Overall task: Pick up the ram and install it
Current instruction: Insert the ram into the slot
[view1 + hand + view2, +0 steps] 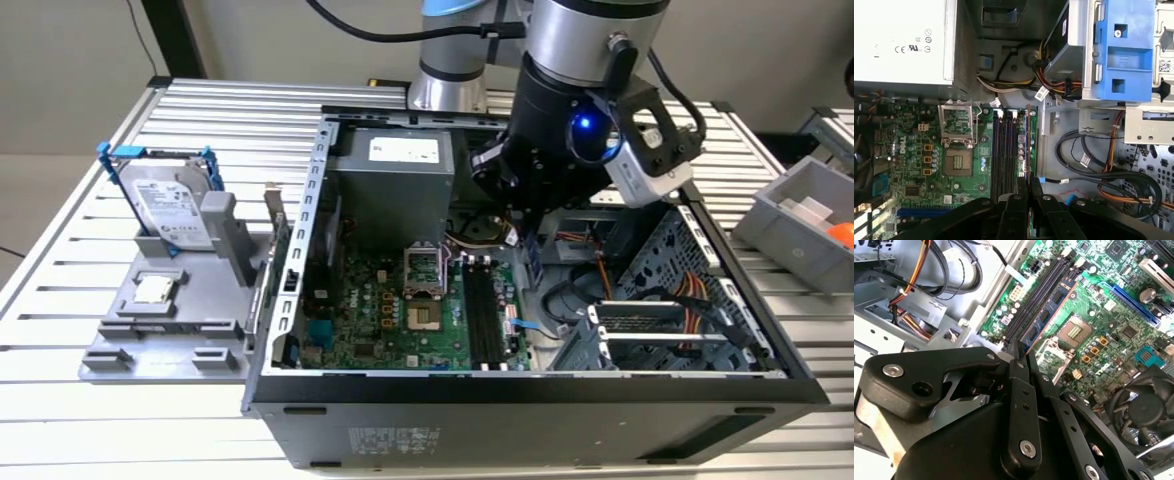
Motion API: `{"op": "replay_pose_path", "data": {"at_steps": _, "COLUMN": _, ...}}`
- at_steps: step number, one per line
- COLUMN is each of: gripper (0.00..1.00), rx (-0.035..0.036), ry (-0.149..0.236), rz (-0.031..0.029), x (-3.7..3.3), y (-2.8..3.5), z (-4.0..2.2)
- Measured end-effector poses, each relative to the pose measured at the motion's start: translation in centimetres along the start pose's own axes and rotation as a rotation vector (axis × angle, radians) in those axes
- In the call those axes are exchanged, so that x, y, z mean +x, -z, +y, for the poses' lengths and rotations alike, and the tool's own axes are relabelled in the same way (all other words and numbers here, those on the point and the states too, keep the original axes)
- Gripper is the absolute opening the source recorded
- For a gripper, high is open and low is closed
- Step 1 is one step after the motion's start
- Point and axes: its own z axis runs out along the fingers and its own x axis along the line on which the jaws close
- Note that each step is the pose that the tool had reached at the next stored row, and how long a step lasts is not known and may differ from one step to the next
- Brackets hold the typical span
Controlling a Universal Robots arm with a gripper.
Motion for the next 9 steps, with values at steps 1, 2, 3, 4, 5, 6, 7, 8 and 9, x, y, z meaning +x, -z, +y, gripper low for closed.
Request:
{"op": "replay_pose_path", "data": {"at_steps": 1, "gripper": 0.00, "rx": 0.0000, "ry": 0.000, "rz": 0.0000, "x": 0.01, "y": -0.08, "z": 0.00}}
{"op": "replay_pose_path", "data": {"at_steps": 2, "gripper": 0.00, "rx": 0.0000, "ry": 0.000, "rz": 0.0000, "x": 0.01, "y": -0.16, "z": -0.01}}
{"op": "replay_pose_path", "data": {"at_steps": 3, "gripper": 0.00, "rx": 0.0000, "ry": 0.000, "rz": 0.0000, "x": 0.01, "y": -0.24, "z": -0.01}}
{"op": "replay_pose_path", "data": {"at_steps": 4, "gripper": 0.00, "rx": 0.0000, "ry": 0.000, "rz": 0.0000, "x": 0.02, "y": -0.32, "z": -0.01}}
{"op": "replay_pose_path", "data": {"at_steps": 5, "gripper": 0.00, "rx": 0.0000, "ry": 0.000, "rz": 0.0000, "x": 0.02, "y": -0.40, "z": -0.02}}
{"op": "replay_pose_path", "data": {"at_steps": 6, "gripper": 0.00, "rx": -0.0001, "ry": 0.000, "rz": 0.0000, "x": 0.03, "y": -0.48, "z": -0.02}}
{"op": "replay_pose_path", "data": {"at_steps": 7, "gripper": 0.00, "rx": 0.0000, "ry": 0.000, "rz": 0.0000, "x": 0.03, "y": -0.54, "z": -0.02}}
{"op": "replay_pose_path", "data": {"at_steps": 8, "gripper": 0.00, "rx": 0.0001, "ry": 0.000, "rz": 0.0000, "x": 0.03, "y": -0.59, "z": -0.02}}
{"op": "replay_pose_path", "data": {"at_steps": 9, "gripper": 0.00, "rx": 0.0001, "ry": 0.000, "rz": 0.0000, "x": 0.04, "y": -0.66, "z": -0.03}}
